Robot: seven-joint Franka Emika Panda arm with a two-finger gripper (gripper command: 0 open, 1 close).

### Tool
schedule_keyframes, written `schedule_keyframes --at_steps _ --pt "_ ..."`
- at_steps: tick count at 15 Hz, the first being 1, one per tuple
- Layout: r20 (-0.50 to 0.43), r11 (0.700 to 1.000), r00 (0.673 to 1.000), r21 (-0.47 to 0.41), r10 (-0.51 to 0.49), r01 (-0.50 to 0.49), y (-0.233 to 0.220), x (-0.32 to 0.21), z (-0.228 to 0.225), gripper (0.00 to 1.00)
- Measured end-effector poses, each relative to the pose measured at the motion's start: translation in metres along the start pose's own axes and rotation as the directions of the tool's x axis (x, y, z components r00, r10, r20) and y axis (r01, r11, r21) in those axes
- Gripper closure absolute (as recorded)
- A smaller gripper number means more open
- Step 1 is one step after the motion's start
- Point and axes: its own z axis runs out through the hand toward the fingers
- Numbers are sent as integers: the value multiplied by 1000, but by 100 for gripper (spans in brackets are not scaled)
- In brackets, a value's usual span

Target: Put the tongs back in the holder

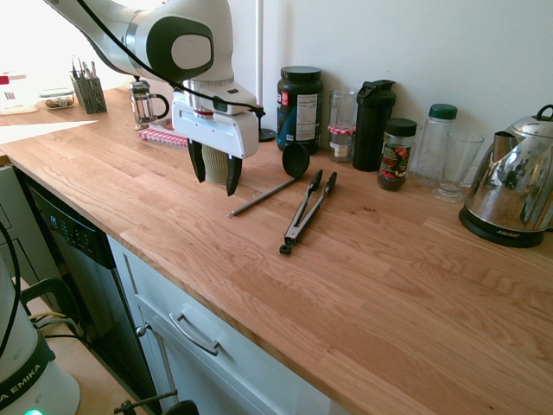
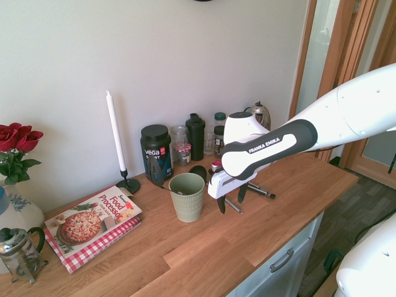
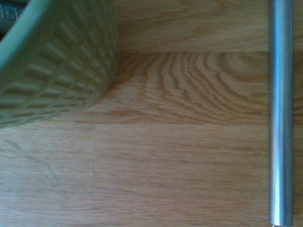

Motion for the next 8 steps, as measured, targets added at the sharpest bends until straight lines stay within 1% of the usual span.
schedule_keyframes --at_steps 2,3,4,6,8 --pt "2 1000 1000 -7 -13 13 1 1 1 0" --pt "9 998 999 -19 -52 53 1 2 -1 0" --pt "23 993 993 -26 -118 118 3 8 -9 0" --pt "12 970 970 -14 -244 244 6 29 -31 0" --pt "-28 934 933 -4 -358 358 10 52 -47 0"
